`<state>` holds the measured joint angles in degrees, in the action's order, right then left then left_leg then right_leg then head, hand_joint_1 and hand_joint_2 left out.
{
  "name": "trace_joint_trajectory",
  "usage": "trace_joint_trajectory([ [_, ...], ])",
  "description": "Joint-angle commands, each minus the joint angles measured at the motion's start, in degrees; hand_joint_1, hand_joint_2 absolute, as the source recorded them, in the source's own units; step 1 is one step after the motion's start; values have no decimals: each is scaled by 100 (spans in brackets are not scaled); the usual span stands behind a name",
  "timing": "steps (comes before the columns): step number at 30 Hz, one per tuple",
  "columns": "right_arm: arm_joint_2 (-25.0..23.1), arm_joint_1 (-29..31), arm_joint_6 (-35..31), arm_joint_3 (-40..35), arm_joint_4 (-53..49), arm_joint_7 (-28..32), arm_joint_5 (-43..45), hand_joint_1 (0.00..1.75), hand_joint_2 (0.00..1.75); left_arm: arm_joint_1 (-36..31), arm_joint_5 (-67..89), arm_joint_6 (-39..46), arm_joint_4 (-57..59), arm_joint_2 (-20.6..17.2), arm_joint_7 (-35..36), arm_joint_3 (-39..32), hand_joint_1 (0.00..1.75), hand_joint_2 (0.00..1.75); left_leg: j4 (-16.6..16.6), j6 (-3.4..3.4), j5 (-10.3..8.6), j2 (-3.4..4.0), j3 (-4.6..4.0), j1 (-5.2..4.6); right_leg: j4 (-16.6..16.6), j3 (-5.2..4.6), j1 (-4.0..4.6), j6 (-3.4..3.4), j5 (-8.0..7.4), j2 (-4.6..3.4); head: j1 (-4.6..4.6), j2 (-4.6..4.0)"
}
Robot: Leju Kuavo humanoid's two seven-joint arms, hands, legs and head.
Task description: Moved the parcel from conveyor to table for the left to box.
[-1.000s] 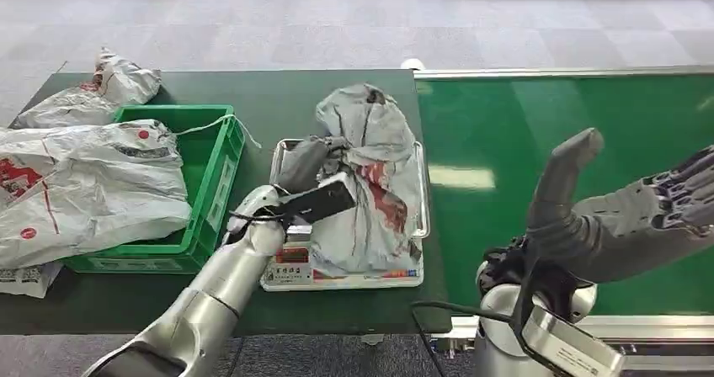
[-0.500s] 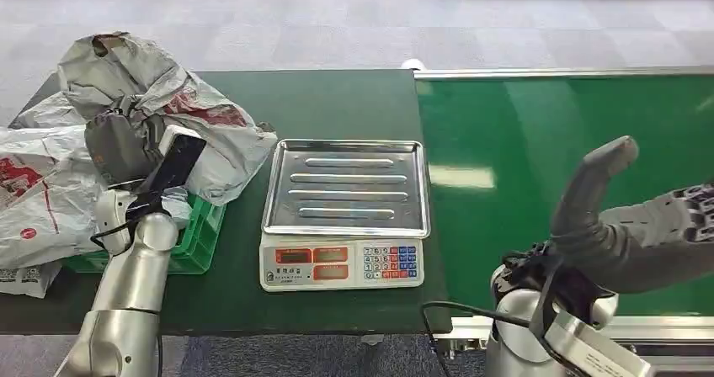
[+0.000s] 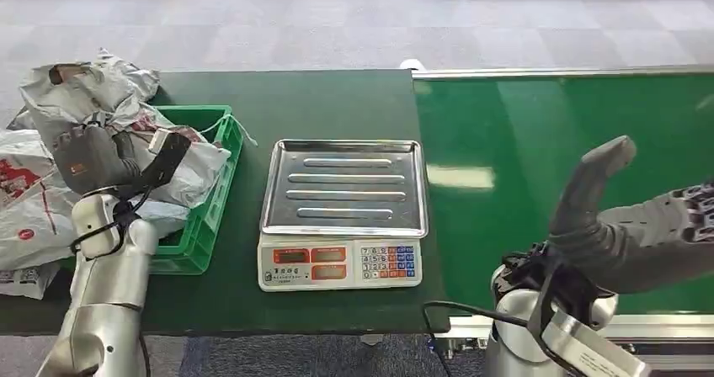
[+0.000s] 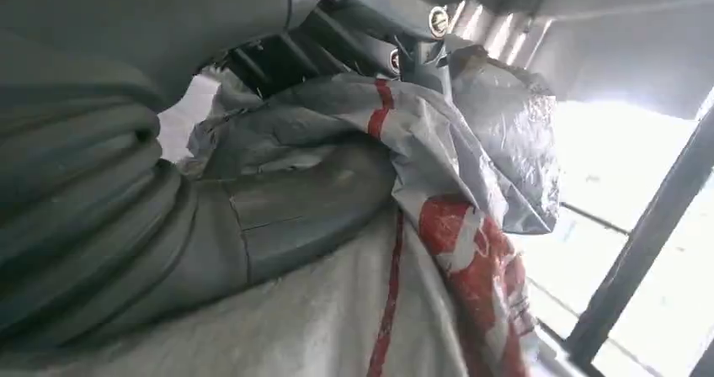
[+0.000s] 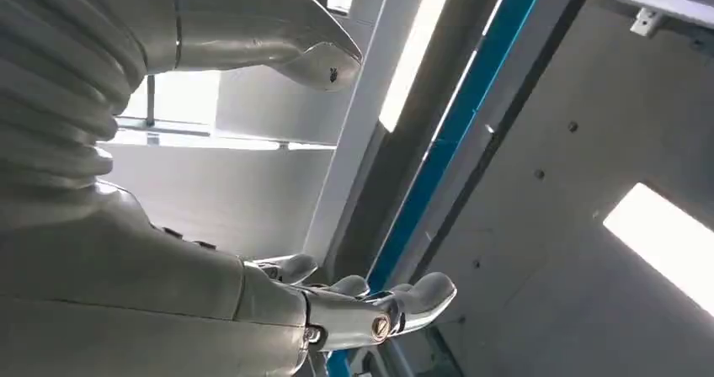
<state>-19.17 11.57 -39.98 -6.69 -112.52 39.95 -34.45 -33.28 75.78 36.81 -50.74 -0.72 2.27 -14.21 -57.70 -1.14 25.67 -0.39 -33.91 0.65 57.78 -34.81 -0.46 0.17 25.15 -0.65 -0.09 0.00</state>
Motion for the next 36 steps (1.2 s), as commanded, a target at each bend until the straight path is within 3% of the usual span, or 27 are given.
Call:
trace_joint_trajectory([
  [1,-83,-106,-2,-50,207,5,18,0,175,-597,-230,319,2189,-519,241,-1130,7,175,19,2,-1,12,25,0,-15,20,2,-3,-2,-4,0,0],
  [3,-83,-111,-2,-54,228,5,8,0,175,-497,-130,319,2072,-485,346,-1280,0,175,15,2,1,13,19,3,-13,15,5,-4,-3,-5,0,0],
  [4,-83,-129,-2,-47,239,5,6,0,175,-453,-89,319,1903,-419,281,-1439,0,0,16,3,1,11,20,4,-16,19,7,-4,-2,-1,0,0],
  [9,-83,-160,-2,-38,229,5,6,0,175,-476,-12,319,1734,-324,259,-1572,0,0,11,3,0,-1,11,4,-10,16,5,-4,0,8,0,0],
  [14,-83,-231,-2,-12,235,5,13,0,175,-287,-142,319,468,151,-514,-2323,0,0,2,1,-1,-8,-1,8,-6,8,9,-4,-1,13,2,0],
  [19,-83,-146,-2,62,344,5,73,0,175,-456,-1863,319,-1207,1245,-3644,-3851,0,0,-1,3,0,-10,-6,11,-8,6,12,-2,-1,18,0,0],
  [20,-83,-94,-2,80,363,5,105,0,175,-472,-2577,319,-1388,1369,-4227,-3709,0,0,-2,5,1,-15,-5,11,-9,9,12,-1,1,23,0,0],
  [21,-83,-69,-2,105,380,5,113,0,175,-422,-2760,319,-1651,1422,-4227,-3470,0,0,1,8,0,-22,-4,8,-10,13,10,1,3,32,2,0],
  [24,-83,7,-2,216,389,5,96,0,175,291,-4594,84,-2668,1421,-4198,-1690,0,0,0,4,1,-10,-4,6,-7,6,7,-1,0,16,-2,0],
  [26,-83,7,-2,255,382,5,74,0,175,515,-5206,-578,-3110,1361,-3893,-908,0,0,9,7,0,-14,5,2,-15,16,5,0,1,25,2,0],
  [28,-83,6,-2,184,456,5,169,0,175,763,-5587,-569,-3616,1272,-3747,-256,0,0,-5,-1,4,-16,-10,5,-2,-4,7,-3,1,21,2,0],
  [31,-83,33,-2,115,540,5,280,0,175,980,-6067,-824,-4083,1255,-3801,100,0,0,-4,1,3,-18,-13,9,-6,2,9,-4,0,29,0,0],
  [36,-83,33,-2,115,540,5,280,0,175,980,-6067,-824,-4083,1255,-3801,100,0,0,3,-1,4,-2,-4,3,-7,4,4,-4,-2,13,0,0],
])
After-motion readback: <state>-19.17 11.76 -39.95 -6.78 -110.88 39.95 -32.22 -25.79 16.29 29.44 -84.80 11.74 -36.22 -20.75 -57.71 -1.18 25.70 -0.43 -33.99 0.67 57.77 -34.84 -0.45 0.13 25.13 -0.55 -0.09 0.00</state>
